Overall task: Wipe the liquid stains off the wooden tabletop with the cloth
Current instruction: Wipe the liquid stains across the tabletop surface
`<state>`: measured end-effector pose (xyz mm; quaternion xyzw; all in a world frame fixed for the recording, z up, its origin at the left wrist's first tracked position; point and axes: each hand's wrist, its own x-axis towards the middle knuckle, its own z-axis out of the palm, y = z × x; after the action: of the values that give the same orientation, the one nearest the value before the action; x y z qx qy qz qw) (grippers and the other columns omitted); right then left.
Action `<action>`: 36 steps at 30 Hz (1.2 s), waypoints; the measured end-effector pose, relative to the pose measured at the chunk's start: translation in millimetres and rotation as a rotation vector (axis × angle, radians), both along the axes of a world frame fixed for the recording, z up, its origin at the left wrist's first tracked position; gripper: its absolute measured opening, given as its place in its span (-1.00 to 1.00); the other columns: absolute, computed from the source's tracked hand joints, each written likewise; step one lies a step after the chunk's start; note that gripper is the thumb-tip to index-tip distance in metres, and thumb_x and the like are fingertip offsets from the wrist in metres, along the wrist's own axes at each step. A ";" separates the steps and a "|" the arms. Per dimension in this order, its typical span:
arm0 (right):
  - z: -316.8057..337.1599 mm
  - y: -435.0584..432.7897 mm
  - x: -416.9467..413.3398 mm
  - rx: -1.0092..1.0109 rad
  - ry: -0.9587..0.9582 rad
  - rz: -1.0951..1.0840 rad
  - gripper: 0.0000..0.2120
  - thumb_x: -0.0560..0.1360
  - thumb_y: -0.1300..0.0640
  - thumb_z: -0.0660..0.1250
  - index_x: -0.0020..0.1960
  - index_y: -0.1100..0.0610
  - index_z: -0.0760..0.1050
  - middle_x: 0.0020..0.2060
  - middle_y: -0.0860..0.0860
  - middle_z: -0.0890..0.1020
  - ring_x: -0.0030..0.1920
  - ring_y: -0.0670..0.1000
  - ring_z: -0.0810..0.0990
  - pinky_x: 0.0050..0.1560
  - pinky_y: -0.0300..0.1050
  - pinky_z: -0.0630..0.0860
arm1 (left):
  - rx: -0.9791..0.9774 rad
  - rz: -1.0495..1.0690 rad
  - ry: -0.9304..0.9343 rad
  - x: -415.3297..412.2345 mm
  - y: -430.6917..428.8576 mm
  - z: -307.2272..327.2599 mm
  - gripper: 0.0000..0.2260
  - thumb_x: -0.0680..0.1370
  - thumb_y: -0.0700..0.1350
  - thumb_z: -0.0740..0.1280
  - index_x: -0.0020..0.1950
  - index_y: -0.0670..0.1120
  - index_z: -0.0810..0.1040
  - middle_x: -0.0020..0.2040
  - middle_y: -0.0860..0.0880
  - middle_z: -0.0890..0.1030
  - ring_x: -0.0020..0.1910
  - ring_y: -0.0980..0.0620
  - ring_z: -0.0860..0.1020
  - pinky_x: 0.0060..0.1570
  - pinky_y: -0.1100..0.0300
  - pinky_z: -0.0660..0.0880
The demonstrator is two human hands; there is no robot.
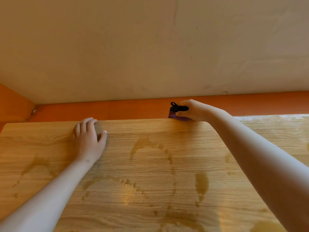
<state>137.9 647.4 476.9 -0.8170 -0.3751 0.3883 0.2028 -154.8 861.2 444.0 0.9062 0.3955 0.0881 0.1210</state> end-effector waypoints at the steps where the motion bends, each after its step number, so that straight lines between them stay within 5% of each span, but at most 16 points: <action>1: 1.1 -9.4 3.7 -0.003 -0.005 -0.027 -0.90 0.54 0.07 0.30 0.05 0.00 0.51 -0.12 -0.02 0.59 -0.12 0.01 0.54 -0.10 -0.09 0.44 | -0.008 -0.011 -0.023 9.3 -6.4 3.8 -0.65 0.53 -0.14 0.32 0.29 -0.19 0.44 0.32 -0.16 0.45 0.33 -0.18 0.33 0.36 -0.13 0.23; 5: 3.7 -47.8 17.8 0.018 -0.006 -0.155 -0.89 0.53 0.11 0.32 -0.14 -0.07 0.48 -0.23 -0.06 0.55 -0.23 -0.05 0.48 -0.24 -0.18 0.34 | -0.111 -0.239 -0.112 77.5 -66.2 20.3 -0.66 0.48 -0.25 0.27 0.26 -0.12 0.47 0.26 -0.07 0.50 0.30 -0.07 0.38 0.33 0.05 0.21; 11: -1.2 -85.3 46.0 -0.009 -0.047 -0.250 -0.91 0.50 0.09 0.34 -0.14 -0.09 0.52 -0.17 0.02 0.61 -0.19 0.02 0.53 -0.16 -0.07 0.41 | -0.125 -0.518 -0.003 184.4 -175.6 14.8 -0.56 0.56 0.12 0.22 0.34 -0.10 0.38 0.30 -0.03 0.47 0.31 -0.04 0.38 0.34 0.07 0.22; 15: 1.9 -117.8 68.7 -0.048 -0.071 -0.297 -0.84 0.50 0.11 0.34 -0.15 -0.15 0.49 -0.19 -0.05 0.59 -0.19 -0.02 0.52 -0.16 -0.13 0.40 | -0.101 -0.479 0.192 214.4 -213.6 -0.1 -0.41 0.55 0.29 0.10 0.36 -0.15 0.34 0.29 -0.10 0.50 0.29 -0.10 0.40 0.28 -0.03 0.28; 20: 9.1 -160.0 102.9 -0.120 -0.091 -0.316 -0.90 0.51 0.13 0.34 -0.08 -0.07 0.53 -0.17 -0.01 0.59 -0.15 0.02 0.52 -0.13 -0.11 0.39 | -0.032 -0.430 0.108 218.6 -219.9 -12.8 -0.49 0.54 0.31 0.05 0.15 -0.07 0.46 0.10 -0.02 0.58 0.13 -0.07 0.46 0.17 -0.01 0.31; 36: 1.2 -146.4 105.4 -0.044 -0.040 -0.085 -0.79 0.53 0.04 0.30 0.14 0.04 0.52 -0.16 -0.08 0.57 -0.18 -0.10 0.51 -0.26 -0.21 0.37 | 0.008 -0.379 0.073 221.2 -223.5 -17.1 -0.52 0.46 0.35 0.05 0.03 0.00 0.46 -0.03 0.05 0.60 0.02 0.00 0.49 0.08 0.07 0.28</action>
<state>243.3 501.0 478.2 -0.8441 -0.3352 0.3711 0.1935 66.4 637.7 426.9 0.9675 0.2216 0.0323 0.1175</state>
